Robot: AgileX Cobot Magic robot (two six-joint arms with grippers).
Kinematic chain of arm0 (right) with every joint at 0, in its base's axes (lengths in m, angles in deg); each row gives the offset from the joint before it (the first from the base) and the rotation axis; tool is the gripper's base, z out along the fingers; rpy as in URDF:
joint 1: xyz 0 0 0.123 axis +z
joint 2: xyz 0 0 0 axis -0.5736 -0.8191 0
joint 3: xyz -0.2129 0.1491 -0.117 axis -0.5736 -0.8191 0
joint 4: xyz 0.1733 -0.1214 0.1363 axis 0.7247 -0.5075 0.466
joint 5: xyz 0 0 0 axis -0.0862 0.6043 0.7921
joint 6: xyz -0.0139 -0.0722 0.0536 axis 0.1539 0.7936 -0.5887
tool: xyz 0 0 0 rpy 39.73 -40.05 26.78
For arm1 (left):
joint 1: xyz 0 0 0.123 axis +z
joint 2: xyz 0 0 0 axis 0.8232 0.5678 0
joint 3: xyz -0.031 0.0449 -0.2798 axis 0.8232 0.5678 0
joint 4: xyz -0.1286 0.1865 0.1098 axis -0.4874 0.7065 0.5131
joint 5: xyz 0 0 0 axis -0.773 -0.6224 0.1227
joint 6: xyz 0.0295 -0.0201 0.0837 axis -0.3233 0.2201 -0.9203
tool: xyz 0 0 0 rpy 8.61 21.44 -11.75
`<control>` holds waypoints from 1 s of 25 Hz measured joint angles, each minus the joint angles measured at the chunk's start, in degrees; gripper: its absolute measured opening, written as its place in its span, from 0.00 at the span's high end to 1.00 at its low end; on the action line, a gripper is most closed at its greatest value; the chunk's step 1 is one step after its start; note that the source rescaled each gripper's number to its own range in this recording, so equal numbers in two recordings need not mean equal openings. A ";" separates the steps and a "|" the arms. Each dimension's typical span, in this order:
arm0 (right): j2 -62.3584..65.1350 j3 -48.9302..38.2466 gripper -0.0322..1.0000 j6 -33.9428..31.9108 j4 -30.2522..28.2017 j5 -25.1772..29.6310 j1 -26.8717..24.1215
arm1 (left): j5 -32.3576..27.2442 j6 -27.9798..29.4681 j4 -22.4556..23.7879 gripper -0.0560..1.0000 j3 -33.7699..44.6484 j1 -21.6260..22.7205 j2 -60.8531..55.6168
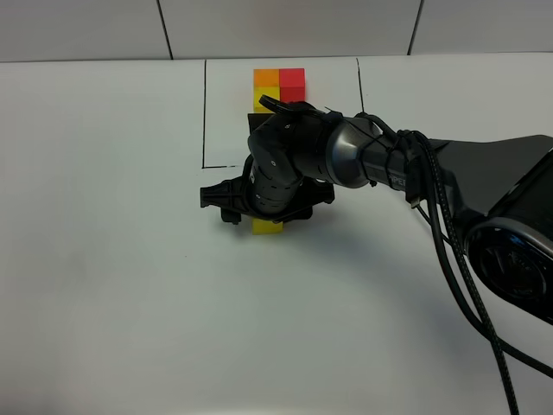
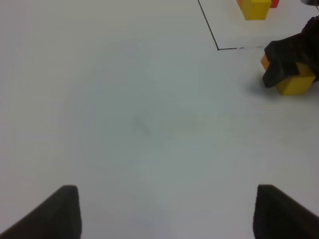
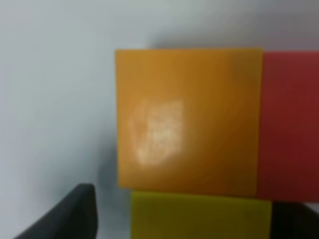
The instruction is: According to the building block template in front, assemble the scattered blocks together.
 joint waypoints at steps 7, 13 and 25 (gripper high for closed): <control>1.87 -0.63 0.41 2.31 0.00 1.39 0.00 | 0.00 0.00 0.00 0.38 0.00 0.00 0.00; 7.37 -0.63 0.36 4.26 -0.97 3.98 -0.09 | 0.00 0.00 0.00 0.38 0.00 0.00 0.00; 10.05 -0.63 0.35 14.88 2.93 7.27 -9.46 | 0.00 0.00 0.00 0.38 0.00 0.00 0.00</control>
